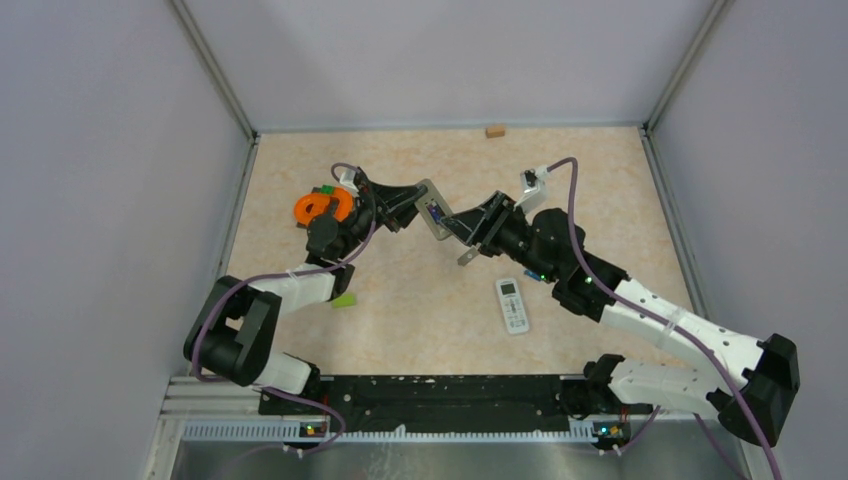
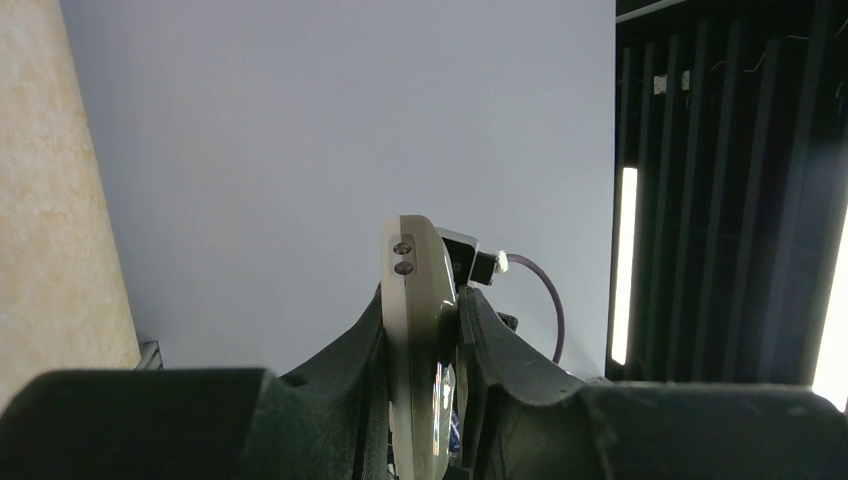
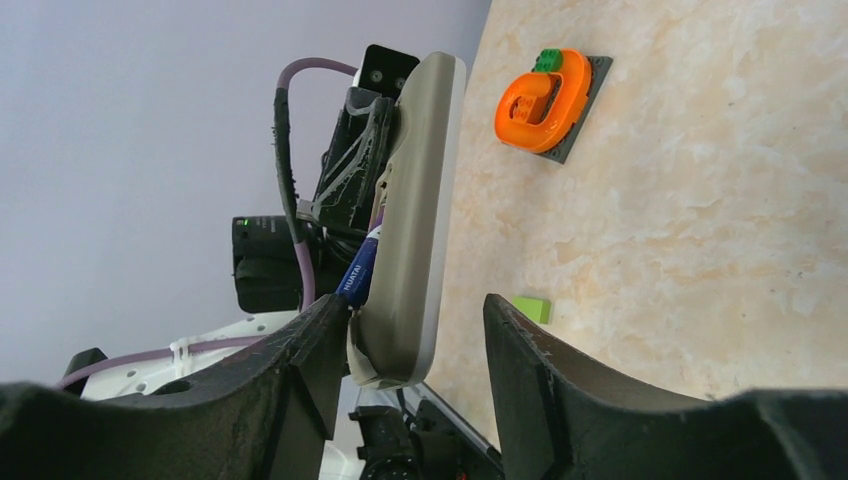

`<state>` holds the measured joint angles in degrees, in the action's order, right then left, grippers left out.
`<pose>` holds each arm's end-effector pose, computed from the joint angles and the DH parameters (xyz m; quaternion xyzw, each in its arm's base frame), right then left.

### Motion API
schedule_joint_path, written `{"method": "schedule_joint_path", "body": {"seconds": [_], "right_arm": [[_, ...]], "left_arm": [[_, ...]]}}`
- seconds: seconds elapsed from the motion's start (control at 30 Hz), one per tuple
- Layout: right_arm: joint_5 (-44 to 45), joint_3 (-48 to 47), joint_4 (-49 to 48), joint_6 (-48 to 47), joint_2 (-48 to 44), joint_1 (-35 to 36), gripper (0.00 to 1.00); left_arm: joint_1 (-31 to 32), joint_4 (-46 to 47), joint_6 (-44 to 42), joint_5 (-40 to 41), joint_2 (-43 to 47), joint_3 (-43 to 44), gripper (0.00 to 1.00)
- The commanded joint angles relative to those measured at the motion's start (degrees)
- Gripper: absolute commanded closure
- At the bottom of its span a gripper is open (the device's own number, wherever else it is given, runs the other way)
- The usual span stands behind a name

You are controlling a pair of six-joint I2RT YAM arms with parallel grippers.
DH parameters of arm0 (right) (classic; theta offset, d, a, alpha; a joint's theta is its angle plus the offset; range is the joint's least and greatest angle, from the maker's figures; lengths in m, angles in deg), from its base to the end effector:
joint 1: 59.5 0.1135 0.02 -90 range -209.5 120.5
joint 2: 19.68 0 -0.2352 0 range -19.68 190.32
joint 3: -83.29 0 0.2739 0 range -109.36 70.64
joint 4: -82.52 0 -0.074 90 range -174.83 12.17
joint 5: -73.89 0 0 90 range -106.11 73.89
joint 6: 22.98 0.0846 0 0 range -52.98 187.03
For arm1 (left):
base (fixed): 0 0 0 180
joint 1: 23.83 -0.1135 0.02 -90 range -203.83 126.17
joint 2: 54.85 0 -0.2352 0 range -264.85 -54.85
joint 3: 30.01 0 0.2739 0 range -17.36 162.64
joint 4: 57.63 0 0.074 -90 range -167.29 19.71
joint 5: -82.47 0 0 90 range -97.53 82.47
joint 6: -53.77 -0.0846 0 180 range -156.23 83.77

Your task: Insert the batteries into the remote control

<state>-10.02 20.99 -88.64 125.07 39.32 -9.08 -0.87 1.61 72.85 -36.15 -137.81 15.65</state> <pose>0.2170 0.2484 0.3156 0.0848 0.7354 0.5216 0.4242 0.3033 -0.1725 0.2363 -0.2206 0.5361 -0.7899 0.2000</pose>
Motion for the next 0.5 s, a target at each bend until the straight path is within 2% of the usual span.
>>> {"method": "schedule_joint_path", "body": {"seconds": [0.0, 0.47], "right_arm": [[-0.6, -0.6, -1.8, -0.6, -1.4, 0.5, 0.43], [-1.6, -0.9, -2.7, -0.2, -0.4, 0.1, 0.47]], "left_arm": [[0.2, 4.2, -0.6, 0.1, 2.5, 1.2, 1.0], [0.2, 3.8, -1.1, -0.3, 2.2, 1.4, 1.0]]}}
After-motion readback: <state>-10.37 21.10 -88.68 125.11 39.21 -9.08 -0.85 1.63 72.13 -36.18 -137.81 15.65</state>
